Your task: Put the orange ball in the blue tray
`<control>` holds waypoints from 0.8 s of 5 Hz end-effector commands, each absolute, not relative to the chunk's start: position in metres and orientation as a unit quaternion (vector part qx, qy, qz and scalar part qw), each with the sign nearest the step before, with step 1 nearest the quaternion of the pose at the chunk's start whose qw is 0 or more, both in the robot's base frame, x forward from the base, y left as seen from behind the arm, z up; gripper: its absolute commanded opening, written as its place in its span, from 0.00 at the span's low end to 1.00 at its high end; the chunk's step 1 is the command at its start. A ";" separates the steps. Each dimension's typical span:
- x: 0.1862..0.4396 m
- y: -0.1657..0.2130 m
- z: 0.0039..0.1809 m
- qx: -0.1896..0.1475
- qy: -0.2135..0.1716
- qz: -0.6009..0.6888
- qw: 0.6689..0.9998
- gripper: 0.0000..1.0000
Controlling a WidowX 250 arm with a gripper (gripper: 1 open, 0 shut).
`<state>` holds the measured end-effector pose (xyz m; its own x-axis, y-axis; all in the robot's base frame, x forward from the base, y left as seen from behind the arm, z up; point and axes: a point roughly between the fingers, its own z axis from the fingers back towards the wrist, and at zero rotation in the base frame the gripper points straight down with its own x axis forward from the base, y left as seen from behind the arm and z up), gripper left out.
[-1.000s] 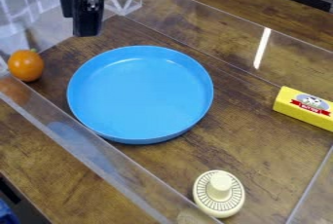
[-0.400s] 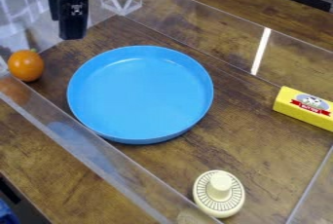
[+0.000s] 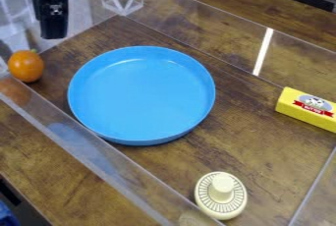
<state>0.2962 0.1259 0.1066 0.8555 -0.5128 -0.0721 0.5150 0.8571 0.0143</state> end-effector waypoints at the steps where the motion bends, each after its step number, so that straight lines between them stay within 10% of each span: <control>1: 0.291 0.146 0.113 0.033 0.018 -0.267 0.963 1.00; 4: 0.283 0.174 0.089 0.040 0.013 -0.264 0.964 1.00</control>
<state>0.2833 0.1660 0.0773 0.8474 -0.5267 -0.0665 0.5295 0.8476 0.0343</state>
